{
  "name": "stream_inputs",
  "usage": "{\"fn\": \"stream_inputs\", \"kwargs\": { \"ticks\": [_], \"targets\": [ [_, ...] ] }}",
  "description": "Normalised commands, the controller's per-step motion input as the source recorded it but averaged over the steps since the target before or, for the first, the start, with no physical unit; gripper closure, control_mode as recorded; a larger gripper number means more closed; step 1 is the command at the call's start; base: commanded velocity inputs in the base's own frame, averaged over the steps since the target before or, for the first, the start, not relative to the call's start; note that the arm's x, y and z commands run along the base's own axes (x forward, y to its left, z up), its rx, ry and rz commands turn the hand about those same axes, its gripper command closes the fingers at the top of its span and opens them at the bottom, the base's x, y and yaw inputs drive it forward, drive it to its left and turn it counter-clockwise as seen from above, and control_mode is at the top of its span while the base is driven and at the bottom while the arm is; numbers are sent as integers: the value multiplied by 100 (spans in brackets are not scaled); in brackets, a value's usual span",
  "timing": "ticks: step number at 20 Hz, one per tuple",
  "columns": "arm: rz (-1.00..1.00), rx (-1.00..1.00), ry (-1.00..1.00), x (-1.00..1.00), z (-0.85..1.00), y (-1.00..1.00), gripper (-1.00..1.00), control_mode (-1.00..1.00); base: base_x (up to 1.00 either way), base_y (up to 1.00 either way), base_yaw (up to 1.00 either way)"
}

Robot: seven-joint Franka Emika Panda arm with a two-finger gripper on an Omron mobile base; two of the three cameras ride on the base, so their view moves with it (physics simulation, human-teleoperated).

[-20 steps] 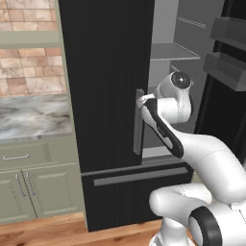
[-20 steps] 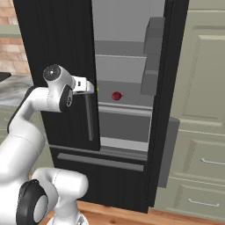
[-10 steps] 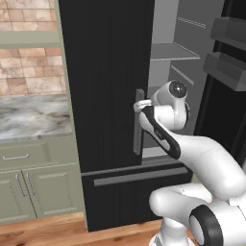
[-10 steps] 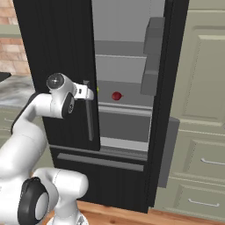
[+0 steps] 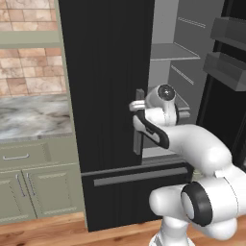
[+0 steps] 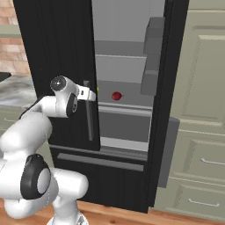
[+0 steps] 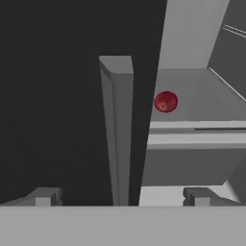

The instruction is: Open the fridge, remove the pear, lemon, and shrimp, and place them on any counter.

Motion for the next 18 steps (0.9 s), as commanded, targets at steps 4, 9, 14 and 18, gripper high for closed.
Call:
{"fn": "stream_inputs", "kwargs": {
  "ticks": [4,9,14,18],
  "targets": [
    [-3,3,0,53,-13,0,-100,-100,0,0,0],
    [0,3,0,58,-6,0,-100,-100,0,0,0],
    [0,2,0,58,-11,0,-100,-100,0,0,0],
    [0,1,0,52,-19,0,-100,-100,0,0,0]
  ]
}}
